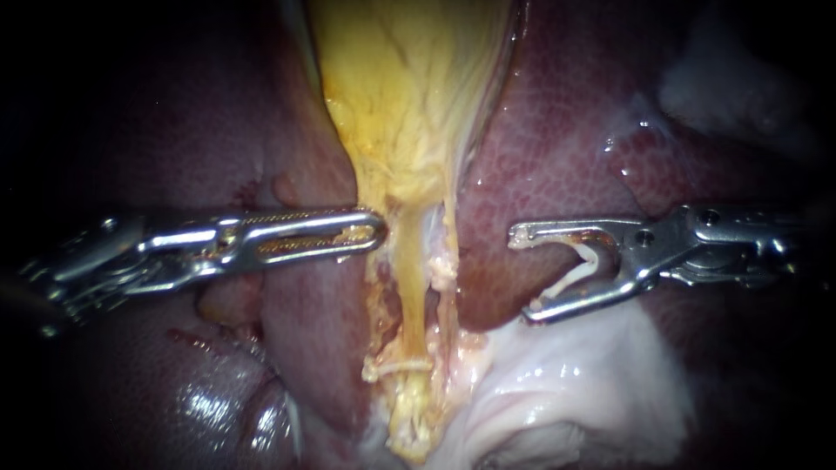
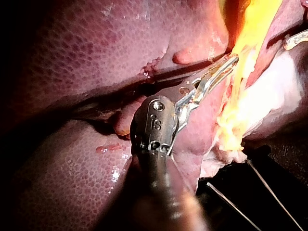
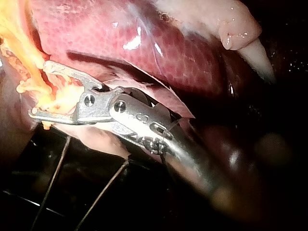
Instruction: Clipping second clip left tube
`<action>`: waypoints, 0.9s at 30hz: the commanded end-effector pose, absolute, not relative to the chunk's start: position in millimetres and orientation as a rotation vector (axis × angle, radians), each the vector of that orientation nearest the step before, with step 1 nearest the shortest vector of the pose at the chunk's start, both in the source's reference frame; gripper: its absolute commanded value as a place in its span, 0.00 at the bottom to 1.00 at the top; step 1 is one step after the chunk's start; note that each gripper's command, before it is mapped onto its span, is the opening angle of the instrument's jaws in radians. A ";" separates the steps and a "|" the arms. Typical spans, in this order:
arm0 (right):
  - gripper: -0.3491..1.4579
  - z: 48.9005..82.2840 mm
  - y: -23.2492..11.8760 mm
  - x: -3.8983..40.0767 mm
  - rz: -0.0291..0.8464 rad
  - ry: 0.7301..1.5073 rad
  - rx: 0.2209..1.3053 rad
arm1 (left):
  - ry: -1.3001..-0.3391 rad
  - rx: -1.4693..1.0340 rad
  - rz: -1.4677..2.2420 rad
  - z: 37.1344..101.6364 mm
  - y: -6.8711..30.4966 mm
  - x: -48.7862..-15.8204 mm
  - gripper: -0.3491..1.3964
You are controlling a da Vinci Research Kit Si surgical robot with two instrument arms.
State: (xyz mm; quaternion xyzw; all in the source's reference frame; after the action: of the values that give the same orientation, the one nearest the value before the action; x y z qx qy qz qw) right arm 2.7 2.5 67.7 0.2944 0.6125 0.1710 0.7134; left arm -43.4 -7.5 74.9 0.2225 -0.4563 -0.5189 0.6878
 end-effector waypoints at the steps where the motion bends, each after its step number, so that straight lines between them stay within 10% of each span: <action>1: 0.52 67.7 2.5 2.7 0.378 1.357 0.653 | -1.021 0.500 -1.161 74.6 -7.4 -43.3 0.00; 14: 0.52 69.1 0.8 3.9 0.351 1.367 0.652 | -1.056 0.470 -1.231 66.8 -3.0 -34.8 0.00; 27: 0.52 77.7 -4.7 12.2 0.356 1.412 0.712 | -1.055 0.463 -1.234 66.8 -3.6 -34.7 0.00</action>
State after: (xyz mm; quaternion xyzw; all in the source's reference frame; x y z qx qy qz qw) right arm 12.6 -4.9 78.4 0.3200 0.6296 0.1599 0.6896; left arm -34.8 -3.7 66.8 0.2051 -0.4673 -0.5464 0.6641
